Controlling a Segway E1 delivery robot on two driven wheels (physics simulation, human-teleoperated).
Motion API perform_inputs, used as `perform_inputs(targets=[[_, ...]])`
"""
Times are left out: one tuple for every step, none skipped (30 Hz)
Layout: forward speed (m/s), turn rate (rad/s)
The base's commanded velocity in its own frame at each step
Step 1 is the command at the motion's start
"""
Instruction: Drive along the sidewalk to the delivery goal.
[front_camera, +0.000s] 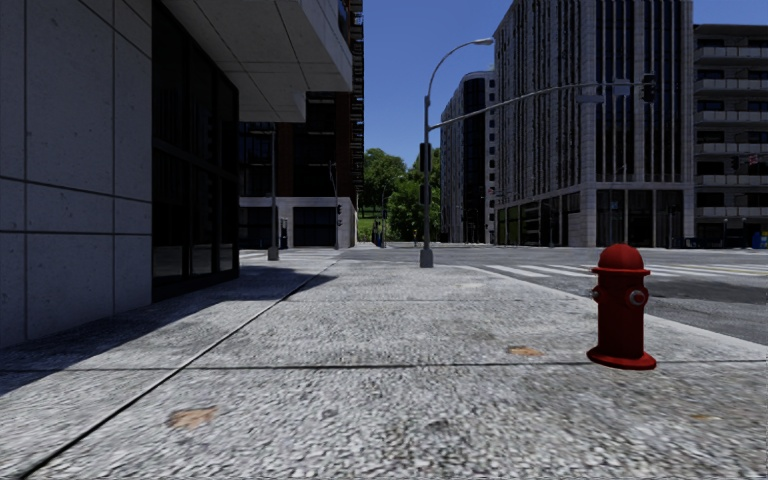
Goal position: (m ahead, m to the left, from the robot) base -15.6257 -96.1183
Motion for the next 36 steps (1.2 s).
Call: perform_inputs(targets=[[2.00,0.00],[2.00,0.00],[2.00,0.00],[2.00,0.00],[2.00,0.00],[2.00,0.00],[2.00,0.00],[2.00,0.00],[2.00,0.00],[2.00,0.00],[2.00,0.00],[2.00,0.00],[2.00,0.00],[2.00,0.00],[2.00,0.00],[2.00,0.00],[2.00,0.00],[2.00,0.00],[2.00,0.00],[2.00,0.00],[2.00,0.00],[2.00,0.00],[2.00,0.00],[2.00,0.00],[2.00,0.00],[2.00,0.00],[2.00,0.00],[2.00,0.00],[2.00,0.00],[2.00,0.00],[2.00,0.00],[2.00,0.00],[2.00,0.00],[2.00,0.00],[2.00,0.00],[2.00,0.00]])
